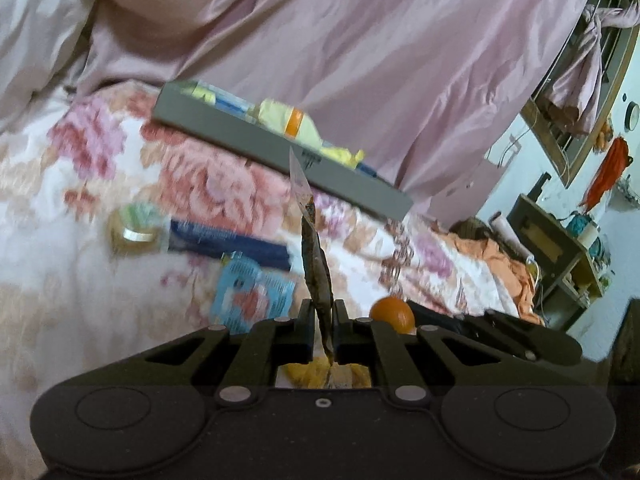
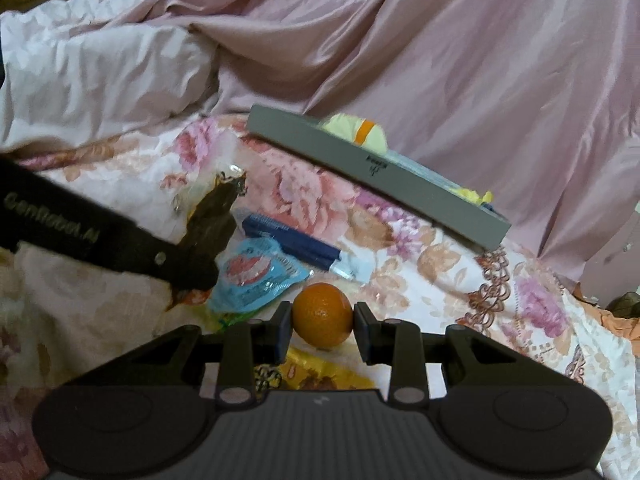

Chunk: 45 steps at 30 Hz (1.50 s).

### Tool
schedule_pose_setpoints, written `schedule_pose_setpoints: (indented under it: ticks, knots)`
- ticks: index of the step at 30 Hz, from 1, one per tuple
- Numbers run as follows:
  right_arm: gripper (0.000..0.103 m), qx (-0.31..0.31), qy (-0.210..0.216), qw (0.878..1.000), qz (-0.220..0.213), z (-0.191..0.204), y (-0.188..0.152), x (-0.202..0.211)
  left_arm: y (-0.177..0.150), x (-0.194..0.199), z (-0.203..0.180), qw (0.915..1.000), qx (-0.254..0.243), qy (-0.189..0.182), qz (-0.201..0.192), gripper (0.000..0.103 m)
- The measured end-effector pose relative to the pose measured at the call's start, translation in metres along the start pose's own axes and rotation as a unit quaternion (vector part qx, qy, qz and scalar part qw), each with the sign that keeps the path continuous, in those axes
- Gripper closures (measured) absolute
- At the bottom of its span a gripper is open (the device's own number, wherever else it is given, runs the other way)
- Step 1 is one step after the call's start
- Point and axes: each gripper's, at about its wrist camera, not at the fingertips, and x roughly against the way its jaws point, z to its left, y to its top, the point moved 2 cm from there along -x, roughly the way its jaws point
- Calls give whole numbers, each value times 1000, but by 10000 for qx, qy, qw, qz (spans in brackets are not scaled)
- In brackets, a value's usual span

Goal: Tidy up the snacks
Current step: 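Carry the snack stick and tangerine over the grey tray with both tools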

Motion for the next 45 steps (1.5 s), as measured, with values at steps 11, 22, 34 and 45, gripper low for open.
schedule_pose_setpoints:
  ticks: [11, 22, 34, 45]
  knots:
    - [66, -256, -477, 9965, -636, -31, 30, 7, 70, -29, -28, 9974, -112, 180, -686, 95]
    - [66, -1144, -755, 9844, -1105, -80, 33, -29, 120, -75, -52, 9941, -224, 324, -1011, 95]
    - [66, -1518, -915, 9676, -1797, -126, 53, -70, 161, -141, -65, 9943, -358, 374, -930, 95]
    - [66, -1765, -971, 9667, -1579, -146, 45, -119, 160, -210, -52, 9963, -550, 498, -428, 95]
